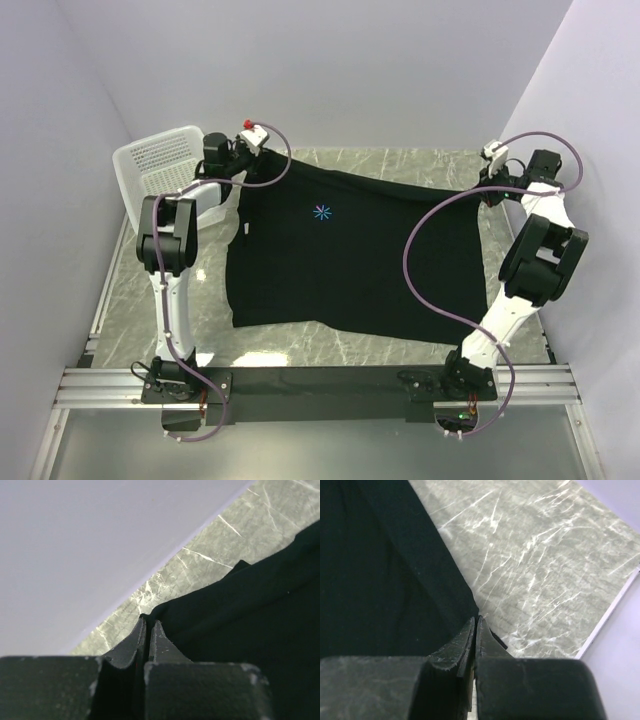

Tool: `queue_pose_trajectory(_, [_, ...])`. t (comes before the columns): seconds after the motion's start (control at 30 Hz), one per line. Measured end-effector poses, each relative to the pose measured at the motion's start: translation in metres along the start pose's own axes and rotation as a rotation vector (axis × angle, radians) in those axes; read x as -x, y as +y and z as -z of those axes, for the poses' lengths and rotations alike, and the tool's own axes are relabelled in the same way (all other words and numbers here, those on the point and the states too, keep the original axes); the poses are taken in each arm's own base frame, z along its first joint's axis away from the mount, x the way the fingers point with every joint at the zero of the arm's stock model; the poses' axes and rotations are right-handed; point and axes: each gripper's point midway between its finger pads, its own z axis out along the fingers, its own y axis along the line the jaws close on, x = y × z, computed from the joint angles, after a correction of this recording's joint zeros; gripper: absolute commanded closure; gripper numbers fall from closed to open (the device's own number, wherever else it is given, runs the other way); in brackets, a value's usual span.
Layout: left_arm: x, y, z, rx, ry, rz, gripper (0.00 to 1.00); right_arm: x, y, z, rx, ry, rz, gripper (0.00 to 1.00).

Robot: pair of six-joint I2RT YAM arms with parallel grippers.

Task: Fold and stack the t-shirts
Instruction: Fold the T-shirt at the center of the board.

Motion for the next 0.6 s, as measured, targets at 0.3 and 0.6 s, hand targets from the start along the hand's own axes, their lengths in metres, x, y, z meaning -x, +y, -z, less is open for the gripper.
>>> queue_pose_trajectory(0.3, [0.004, -0.010, 0.008, -0.057, 0.002, -0.095, 1.00, -0.003, 0.003, 0.004, 0.008, 0.003, -0.003, 1.00])
queue_pose_trajectory(0.6, [-0.008, -0.018, 0.013, -0.058, 0.006, -0.028, 1.00, -0.004, -0.006, 0.006, -0.061, -0.011, -0.193, 1.00])
